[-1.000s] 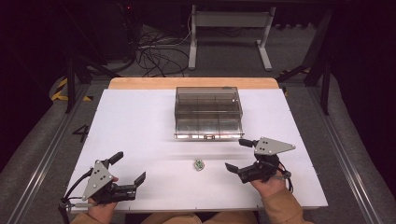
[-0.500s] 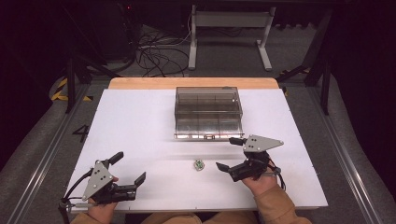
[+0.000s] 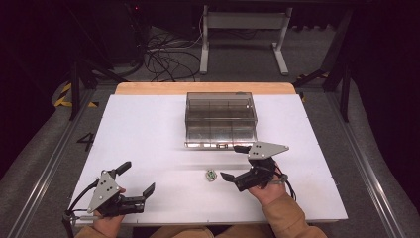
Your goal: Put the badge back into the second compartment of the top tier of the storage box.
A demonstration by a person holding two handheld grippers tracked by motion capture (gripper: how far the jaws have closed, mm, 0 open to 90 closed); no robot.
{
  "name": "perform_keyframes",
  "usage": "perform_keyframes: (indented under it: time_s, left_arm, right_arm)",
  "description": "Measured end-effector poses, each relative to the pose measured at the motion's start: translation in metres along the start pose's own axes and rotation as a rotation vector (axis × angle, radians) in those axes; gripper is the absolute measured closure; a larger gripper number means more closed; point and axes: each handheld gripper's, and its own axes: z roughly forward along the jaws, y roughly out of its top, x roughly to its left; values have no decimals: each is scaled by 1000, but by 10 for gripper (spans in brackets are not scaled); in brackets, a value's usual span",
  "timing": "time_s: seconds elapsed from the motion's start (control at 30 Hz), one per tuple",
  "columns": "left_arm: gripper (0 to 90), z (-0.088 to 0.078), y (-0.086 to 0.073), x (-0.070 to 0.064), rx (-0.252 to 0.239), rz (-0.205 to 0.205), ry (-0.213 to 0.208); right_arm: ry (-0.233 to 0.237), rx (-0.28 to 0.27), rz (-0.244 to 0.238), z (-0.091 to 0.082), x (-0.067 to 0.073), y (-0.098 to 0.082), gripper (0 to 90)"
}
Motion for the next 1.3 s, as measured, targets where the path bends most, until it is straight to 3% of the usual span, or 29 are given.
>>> perform_keyframes:
  time_s: [0.57,0.83,1.3]
  left_arm:
    - [36,1,1,0,-3,1,-2]
    - [36,2,1,0,-1,5,-5]
    - [36,1,1,0,0,6,-3]
  right_arm:
    - [32,10,-1,14,4,5,48]
    - [6,69,32,25,9,2,171]
    - [-16,182,52,49,8,-5,200]
